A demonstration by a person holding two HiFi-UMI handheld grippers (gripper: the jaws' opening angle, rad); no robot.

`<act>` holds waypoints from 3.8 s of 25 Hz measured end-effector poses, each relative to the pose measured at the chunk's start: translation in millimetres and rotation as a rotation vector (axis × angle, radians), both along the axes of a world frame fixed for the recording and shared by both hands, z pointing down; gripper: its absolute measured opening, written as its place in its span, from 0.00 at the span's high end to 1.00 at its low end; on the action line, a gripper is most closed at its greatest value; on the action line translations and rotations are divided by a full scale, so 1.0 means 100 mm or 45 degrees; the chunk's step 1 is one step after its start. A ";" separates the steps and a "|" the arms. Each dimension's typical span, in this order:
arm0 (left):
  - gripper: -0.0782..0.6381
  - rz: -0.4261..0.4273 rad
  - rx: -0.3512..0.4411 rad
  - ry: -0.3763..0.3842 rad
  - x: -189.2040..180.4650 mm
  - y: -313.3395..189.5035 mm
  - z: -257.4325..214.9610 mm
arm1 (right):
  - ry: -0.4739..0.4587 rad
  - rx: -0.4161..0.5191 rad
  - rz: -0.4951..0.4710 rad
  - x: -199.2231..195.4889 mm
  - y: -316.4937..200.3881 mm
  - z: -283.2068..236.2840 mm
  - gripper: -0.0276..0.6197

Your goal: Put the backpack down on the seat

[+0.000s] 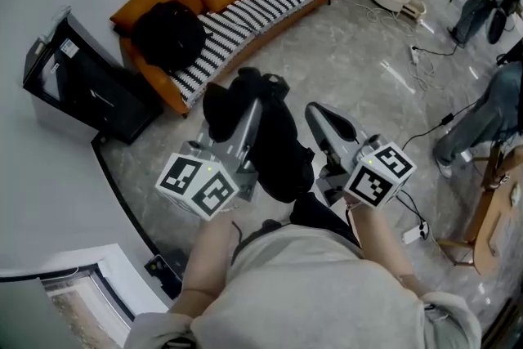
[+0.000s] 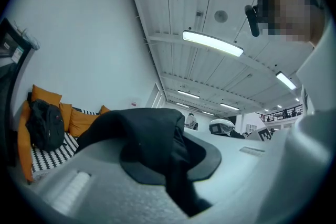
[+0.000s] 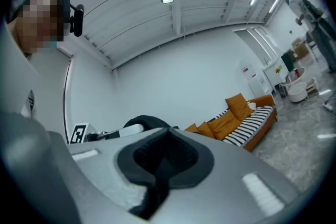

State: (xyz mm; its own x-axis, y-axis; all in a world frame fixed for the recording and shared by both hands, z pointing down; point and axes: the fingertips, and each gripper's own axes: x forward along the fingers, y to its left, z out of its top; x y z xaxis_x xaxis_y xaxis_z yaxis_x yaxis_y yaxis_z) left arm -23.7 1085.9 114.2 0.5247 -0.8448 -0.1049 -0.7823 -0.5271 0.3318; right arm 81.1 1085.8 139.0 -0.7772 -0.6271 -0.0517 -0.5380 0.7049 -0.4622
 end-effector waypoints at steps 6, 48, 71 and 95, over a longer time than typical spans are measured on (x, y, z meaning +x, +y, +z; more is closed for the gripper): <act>0.83 -0.036 -0.029 0.022 0.10 -0.97 0.01 | -0.037 -0.021 0.007 0.28 -1.08 -0.01 0.95; 0.83 0.066 -0.147 0.110 -0.28 -6.25 0.33 | -0.088 -0.057 0.064 -0.23 -6.19 0.14 0.95; 0.83 0.031 -0.252 0.102 -0.89 -8.26 0.72 | -0.028 -0.115 0.057 -0.84 -8.24 0.40 0.95; 0.83 -0.224 -0.275 0.153 -0.32 -11.15 0.70 | -0.040 -0.133 -0.155 -0.12 -11.28 0.35 0.95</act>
State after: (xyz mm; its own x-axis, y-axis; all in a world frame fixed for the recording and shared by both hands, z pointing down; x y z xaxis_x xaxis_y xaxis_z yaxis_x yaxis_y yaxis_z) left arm -56.2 -29.1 184.1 0.3632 -0.9311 0.0349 -0.8037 -0.2942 0.5172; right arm 69.5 -42.2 173.5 -0.8467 -0.5318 -0.0167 -0.4358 0.7112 -0.5517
